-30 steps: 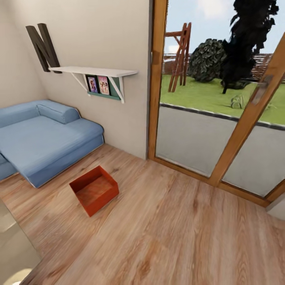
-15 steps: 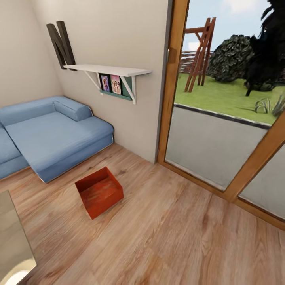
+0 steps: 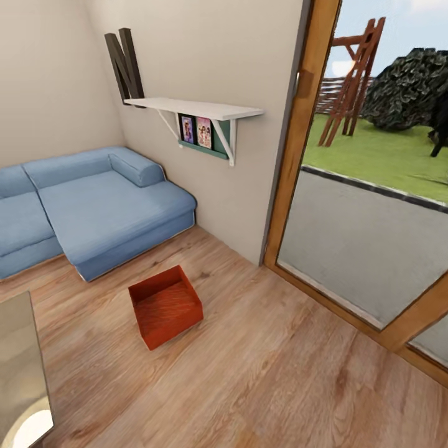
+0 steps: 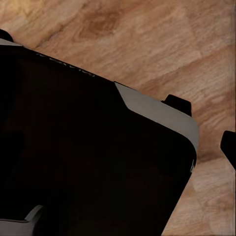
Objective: Move the two storage containers from the living room to the garage. In the garage, place one container on the floor and stack the other container on top of it (either order is fine).
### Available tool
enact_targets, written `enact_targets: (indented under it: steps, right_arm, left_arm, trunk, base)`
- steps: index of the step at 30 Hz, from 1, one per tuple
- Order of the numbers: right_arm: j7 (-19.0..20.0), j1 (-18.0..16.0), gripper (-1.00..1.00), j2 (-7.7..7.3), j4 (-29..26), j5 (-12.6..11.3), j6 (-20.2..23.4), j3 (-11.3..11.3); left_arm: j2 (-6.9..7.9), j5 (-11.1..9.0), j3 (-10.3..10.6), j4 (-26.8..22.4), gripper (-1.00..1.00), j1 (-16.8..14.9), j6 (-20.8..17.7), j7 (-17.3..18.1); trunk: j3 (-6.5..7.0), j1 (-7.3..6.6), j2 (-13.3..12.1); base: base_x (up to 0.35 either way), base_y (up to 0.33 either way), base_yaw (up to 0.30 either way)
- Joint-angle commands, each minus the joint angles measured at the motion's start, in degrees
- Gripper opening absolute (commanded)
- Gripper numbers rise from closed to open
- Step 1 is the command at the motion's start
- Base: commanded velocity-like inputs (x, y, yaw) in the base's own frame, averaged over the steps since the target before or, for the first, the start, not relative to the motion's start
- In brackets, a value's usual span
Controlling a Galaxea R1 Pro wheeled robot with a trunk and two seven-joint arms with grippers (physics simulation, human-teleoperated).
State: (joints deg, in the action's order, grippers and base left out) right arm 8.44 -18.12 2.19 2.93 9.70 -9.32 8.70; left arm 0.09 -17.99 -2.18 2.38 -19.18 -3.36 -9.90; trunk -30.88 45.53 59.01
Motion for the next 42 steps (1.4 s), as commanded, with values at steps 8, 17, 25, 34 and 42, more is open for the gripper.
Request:
enact_targets:
  steps: [8, 17, 25, 34, 42]
  right_arm:
    - [0.0, -0.1, 1.00, 0.01, 0.2, 0.0, -0.4, 0.4]
    - [0.0, -0.1, 1.00, 0.01, 0.2, 0.0, -0.4, 0.4]
    - [0.0, -0.1, 1.00, 0.01, 0.2, 0.0, -0.4, 0.4]
    - [0.0, -0.1, 1.00, 0.01, 0.2, 0.0, -0.4, 0.4]
    - [0.0, -0.1, 1.00, 0.01, 0.2, 0.0, -0.4, 0.4]
  left_arm:
    - [0.00, -0.1, -0.2, 0.1, 1.00, -0.1, -0.1, -0.1]
    - [0.00, -0.1, -0.2, 0.1, 1.00, -0.1, -0.1, -0.1]
    - [0.00, -0.1, -0.2, 0.1, 1.00, -0.1, -0.1, -0.1]
    - [0.00, -0.1, -0.2, 0.1, 1.00, -0.1, -0.1, -0.1]
    - [0.00, -0.1, -0.2, 0.1, 1.00, -0.1, -0.1, -0.1]
  trunk:
    - [-0.33, 0.03, 0.0]
    - [-0.39, 0.03, 0.0]
    - [-0.39, 0.03, 0.0]
    - [-0.39, 0.03, 0.0]
    - [-0.39, 0.03, 0.0]
  base:
    - [0.303, -0.113, 0.252]
    - [0.303, -0.113, 0.274]
    - [0.303, -0.114, 0.284]
    - [0.303, -0.114, 0.287]
    - [0.303, -0.113, 0.258]
